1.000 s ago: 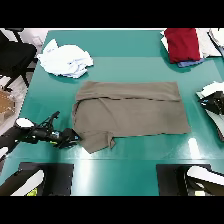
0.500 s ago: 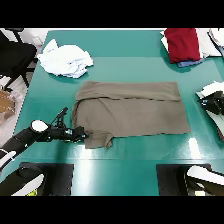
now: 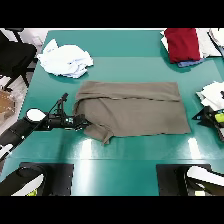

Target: Fold the shirts.

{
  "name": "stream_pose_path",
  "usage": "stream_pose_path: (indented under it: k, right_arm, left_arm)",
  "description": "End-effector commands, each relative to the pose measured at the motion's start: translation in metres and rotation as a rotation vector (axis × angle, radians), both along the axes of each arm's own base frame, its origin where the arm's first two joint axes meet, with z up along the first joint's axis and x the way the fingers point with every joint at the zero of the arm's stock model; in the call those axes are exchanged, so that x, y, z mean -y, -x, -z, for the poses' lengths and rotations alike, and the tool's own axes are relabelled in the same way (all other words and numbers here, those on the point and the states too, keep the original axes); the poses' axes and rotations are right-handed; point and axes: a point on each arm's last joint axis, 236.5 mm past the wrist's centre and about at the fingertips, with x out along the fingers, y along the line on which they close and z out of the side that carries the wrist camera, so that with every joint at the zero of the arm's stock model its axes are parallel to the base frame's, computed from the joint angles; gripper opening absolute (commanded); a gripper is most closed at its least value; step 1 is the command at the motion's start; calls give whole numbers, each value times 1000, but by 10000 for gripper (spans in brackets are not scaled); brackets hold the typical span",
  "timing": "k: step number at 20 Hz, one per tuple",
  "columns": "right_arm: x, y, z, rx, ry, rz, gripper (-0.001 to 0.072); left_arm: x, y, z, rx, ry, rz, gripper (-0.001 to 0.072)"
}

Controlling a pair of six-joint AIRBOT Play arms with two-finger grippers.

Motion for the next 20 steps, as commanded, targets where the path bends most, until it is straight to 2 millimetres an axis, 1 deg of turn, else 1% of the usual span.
stream_pose_path:
  k: [1,3,6,8,9,11,12,13,14,15,17,18,20]
  right_arm:
    - [1,21,30,-39,-4,56,451]
    - [-4,20,33,3,-74,106,449]
    - [-9,25,44,-37,-135,128,449]
    - [-24,12,43,-10,-215,133,446]
    - [-35,6,42,-4,-251,115,380]
    - [-55,7,42,-28,-280,40,228]
    - [-61,7,41,-27,-281,11,109]
    - [-63,6,37,-13,-270,-6,43]
    - [-61,3,31,13,-253,-8,24]
    - [-59,0,22,46,-223,-12,23]
    - [-49,-2,2,116,-164,0,22]
    - [-41,-1,-9,152,-122,12,22]
    - [-22,0,-28,225,-21,46,22]
  left_arm:
    - [2,-1,-5,11,1,16,27]
    - [2,-1,-5,14,2,18,27]
    - [2,0,-5,17,1,27,28]
    - [3,3,-5,10,3,35,27]
    - [3,2,-6,11,4,33,27]
    - [4,0,-7,11,12,23,28]
    - [5,0,-9,10,23,17,28]
    - [6,-3,-12,16,29,12,27]
    - [6,-8,-18,33,32,11,27]
    - [6,-14,-27,52,40,7,27]
    - [3,-29,-53,103,52,11,27]
    - [1,-34,-67,128,50,29,27]
    - [1,-37,-89,165,34,76,26]
